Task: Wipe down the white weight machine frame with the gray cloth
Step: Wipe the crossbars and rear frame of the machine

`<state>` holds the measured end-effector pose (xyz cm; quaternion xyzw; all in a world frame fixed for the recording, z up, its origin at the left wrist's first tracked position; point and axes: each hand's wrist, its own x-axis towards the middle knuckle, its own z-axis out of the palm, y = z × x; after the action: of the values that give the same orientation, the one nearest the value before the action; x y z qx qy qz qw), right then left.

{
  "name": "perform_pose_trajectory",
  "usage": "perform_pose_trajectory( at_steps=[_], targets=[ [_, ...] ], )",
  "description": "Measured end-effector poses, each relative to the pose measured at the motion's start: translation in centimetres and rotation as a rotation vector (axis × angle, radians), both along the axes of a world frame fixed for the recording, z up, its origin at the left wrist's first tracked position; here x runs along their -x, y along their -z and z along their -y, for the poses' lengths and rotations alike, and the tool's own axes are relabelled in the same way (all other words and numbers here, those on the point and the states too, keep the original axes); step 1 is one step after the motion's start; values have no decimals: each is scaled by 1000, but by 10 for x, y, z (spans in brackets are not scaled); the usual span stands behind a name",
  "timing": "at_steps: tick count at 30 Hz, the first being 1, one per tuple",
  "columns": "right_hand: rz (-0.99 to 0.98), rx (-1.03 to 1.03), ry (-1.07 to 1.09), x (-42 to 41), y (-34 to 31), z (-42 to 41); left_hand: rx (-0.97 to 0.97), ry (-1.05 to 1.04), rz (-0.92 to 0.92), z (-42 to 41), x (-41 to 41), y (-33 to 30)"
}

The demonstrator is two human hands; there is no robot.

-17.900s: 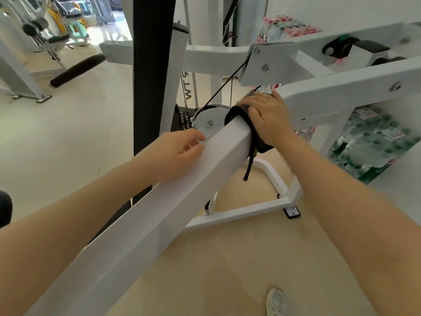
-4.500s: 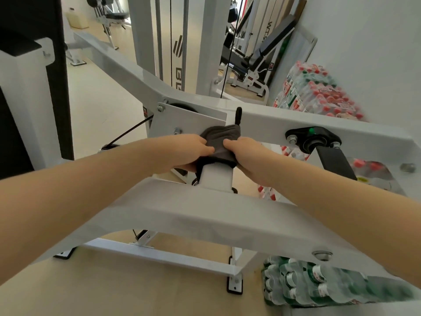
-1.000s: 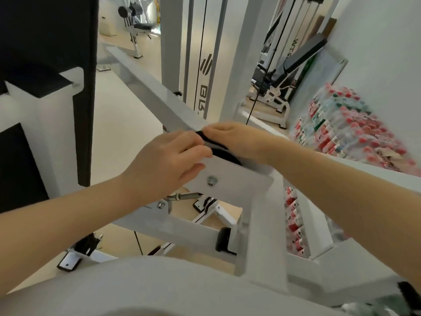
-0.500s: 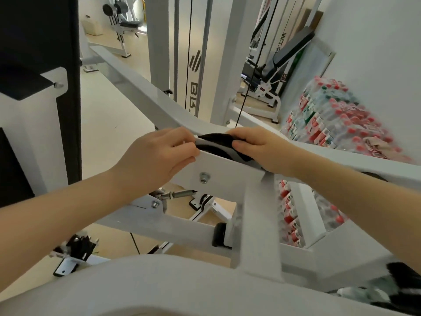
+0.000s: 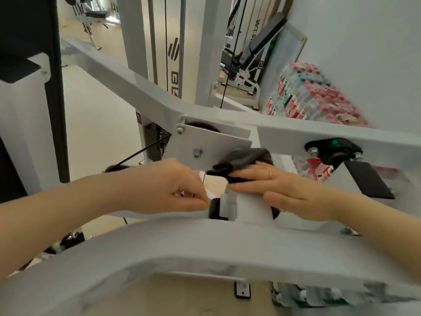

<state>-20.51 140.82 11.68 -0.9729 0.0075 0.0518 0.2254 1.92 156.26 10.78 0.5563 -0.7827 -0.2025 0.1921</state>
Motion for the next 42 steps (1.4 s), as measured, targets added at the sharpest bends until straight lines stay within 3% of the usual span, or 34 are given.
perform_pose_trajectory(
  at_steps=[5, 7, 10, 14, 16, 21, 27, 34, 36, 38, 42],
  targets=[
    [46, -310, 355, -4, 0, -4, -236, -30, -57, -14, 5, 6],
    [18, -366, 317, 0, -4, -13, -240, -59, -50, -16, 6, 6],
    [-35, -320, 147, 5, -11, -30, -223, -71, -32, -16, 8, 5],
    [204, -30, 255, -4, -9, -25, -237, -57, 6, -17, 7, 5],
    [183, 121, 297, -10, -7, -18, -236, -56, 1, -17, 8, 5],
    [69, 203, 346, -19, -6, -13, -261, -65, -14, -15, 7, 4],
    [-3, 0, 229, -3, -8, -33, -232, -92, -55, -17, 8, 8],
    [39, 418, 214, -33, -18, -11, -242, -143, 1, -19, 12, 2],
    [63, 402, 247, -37, -15, -14, -244, -172, 30, -22, 15, 1],
    [51, 261, 244, -30, -8, -26, -247, -213, 70, -26, 18, 0],
    [5, 86, 115, -8, 6, -50, -220, -306, 126, -32, 25, -1]
  ],
)
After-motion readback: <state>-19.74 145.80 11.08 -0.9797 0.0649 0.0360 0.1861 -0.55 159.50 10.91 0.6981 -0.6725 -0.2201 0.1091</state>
